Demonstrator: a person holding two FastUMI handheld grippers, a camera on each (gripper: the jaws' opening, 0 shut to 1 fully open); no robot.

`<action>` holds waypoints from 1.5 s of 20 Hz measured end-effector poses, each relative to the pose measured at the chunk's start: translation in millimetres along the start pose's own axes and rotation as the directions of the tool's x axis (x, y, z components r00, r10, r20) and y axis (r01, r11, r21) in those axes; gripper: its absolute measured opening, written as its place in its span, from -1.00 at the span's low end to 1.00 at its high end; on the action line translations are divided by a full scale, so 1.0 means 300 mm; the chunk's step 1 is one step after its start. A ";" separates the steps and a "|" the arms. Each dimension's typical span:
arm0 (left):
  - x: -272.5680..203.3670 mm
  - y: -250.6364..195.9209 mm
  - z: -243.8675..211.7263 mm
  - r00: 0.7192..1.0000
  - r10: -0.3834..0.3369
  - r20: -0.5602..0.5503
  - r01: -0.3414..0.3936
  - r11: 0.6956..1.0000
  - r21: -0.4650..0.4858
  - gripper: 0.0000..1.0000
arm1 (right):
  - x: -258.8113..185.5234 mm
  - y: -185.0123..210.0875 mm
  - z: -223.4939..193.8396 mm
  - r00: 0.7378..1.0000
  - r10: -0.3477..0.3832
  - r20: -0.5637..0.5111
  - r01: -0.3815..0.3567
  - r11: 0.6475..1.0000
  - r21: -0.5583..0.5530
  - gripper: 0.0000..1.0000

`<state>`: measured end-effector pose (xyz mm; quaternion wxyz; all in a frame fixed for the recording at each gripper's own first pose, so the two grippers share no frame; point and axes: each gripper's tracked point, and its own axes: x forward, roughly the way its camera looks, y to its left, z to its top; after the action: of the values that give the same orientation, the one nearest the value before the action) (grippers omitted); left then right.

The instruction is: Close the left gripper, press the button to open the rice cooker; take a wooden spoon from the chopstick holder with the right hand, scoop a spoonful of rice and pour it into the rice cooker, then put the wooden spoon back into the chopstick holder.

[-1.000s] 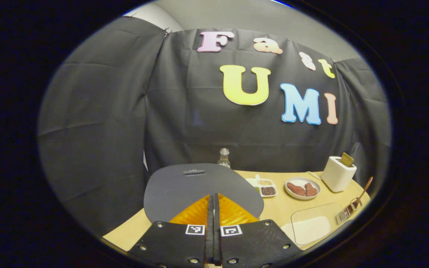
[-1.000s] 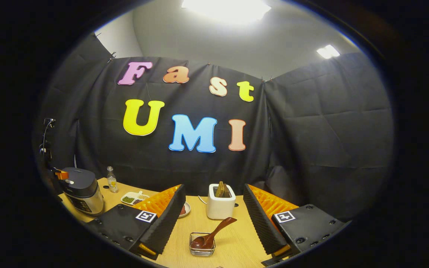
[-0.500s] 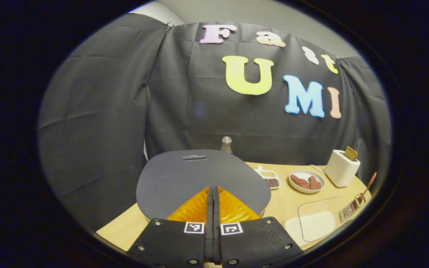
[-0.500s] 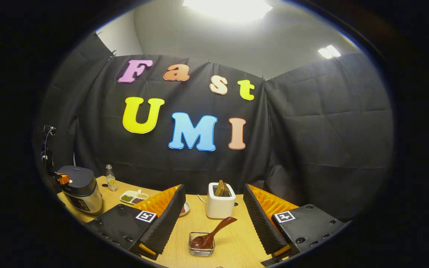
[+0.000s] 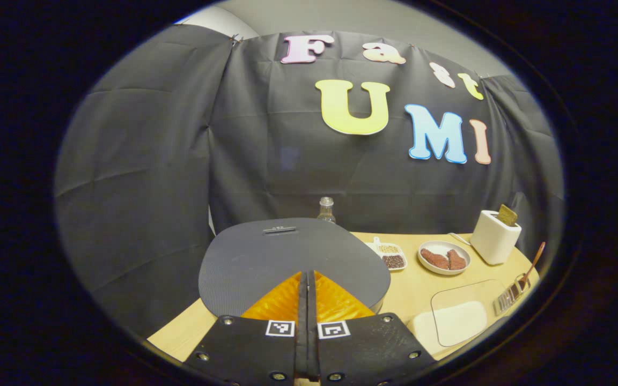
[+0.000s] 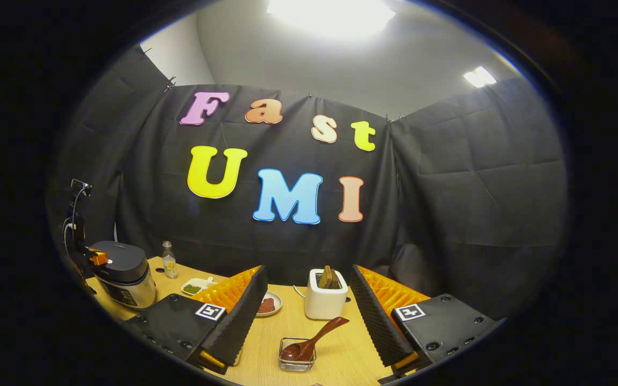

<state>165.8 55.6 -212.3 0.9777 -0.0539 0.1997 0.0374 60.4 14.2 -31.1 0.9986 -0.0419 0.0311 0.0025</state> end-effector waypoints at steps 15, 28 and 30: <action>-0.205 0.029 0.476 0.954 0.061 0.292 -0.083 0.995 0.063 -0.99 | 0.001 -0.047 0.005 1.000 0.023 0.019 -0.024 0.999 0.039 0.97; -0.515 -0.015 0.531 0.919 0.047 0.392 -0.071 0.996 0.046 0.62 | 0.194 -0.090 -0.253 0.983 0.042 -0.178 -0.009 0.982 0.187 0.97; -0.552 0.005 0.539 0.915 0.057 0.399 -0.085 0.995 0.053 0.67 | 0.227 -0.070 -0.320 0.971 0.067 -0.230 -0.014 0.975 0.223 0.96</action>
<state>76.3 68.1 0.6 0.9971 -0.0042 0.0004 0.0759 122.5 -14.7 -129.1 0.9861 0.0694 0.1503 0.0145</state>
